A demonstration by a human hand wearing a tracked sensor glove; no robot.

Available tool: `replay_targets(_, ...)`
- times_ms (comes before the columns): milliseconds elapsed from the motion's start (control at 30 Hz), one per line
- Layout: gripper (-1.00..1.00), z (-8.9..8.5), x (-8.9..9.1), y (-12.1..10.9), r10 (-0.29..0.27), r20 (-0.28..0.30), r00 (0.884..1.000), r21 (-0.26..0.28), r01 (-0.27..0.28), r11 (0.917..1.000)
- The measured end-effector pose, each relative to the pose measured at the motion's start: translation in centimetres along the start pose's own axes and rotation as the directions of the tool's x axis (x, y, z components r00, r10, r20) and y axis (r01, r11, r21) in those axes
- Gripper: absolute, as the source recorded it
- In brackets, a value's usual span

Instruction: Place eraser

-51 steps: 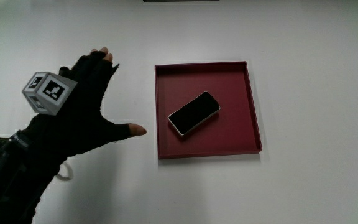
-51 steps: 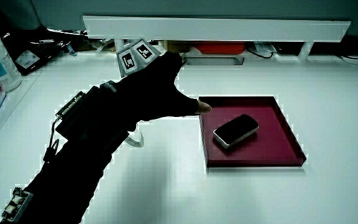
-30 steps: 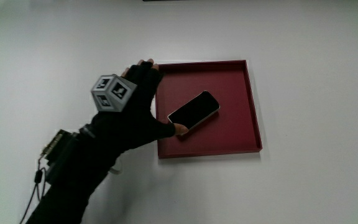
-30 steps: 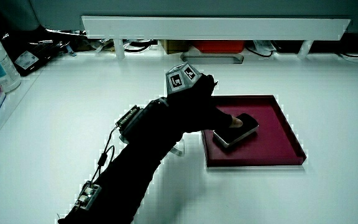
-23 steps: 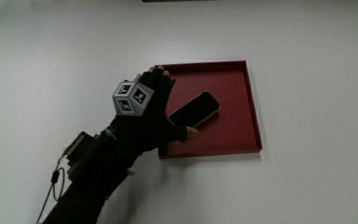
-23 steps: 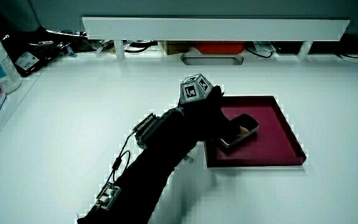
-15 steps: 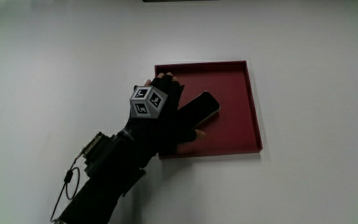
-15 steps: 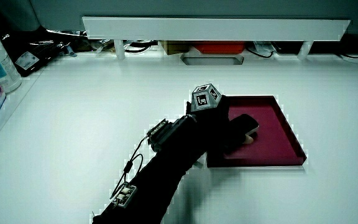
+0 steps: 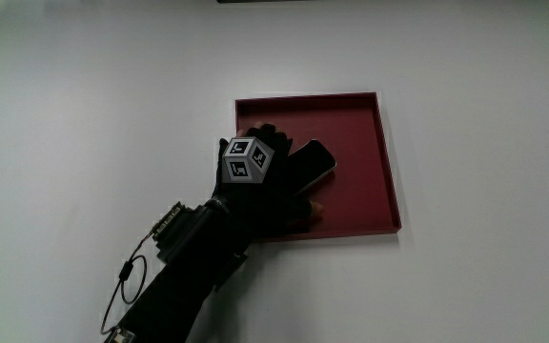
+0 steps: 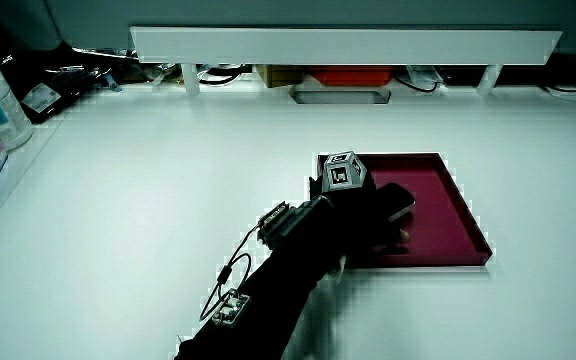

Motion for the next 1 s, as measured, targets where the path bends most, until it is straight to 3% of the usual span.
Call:
replay_targets(267, 0.00, -0.43, -0.33, 0.41, -0.019, 0.004, 1.000, 0.024, 0.019, 0.9995)
replay_targets(500, -0.33, -0.25, -0.30, 0.07, -0.026, 0.021, 0.999, 0.040, 0.026, 0.9989)
replay_targets(700, -0.62, -0.44, -0.34, 0.11, -0.056, 0.029, 0.998, 0.085, 0.054, 0.9949)
replay_targets(1000, -1.00, -0.24, -0.21, -0.19, -0.067, 0.027, 0.997, 0.088, 0.064, 0.9940)
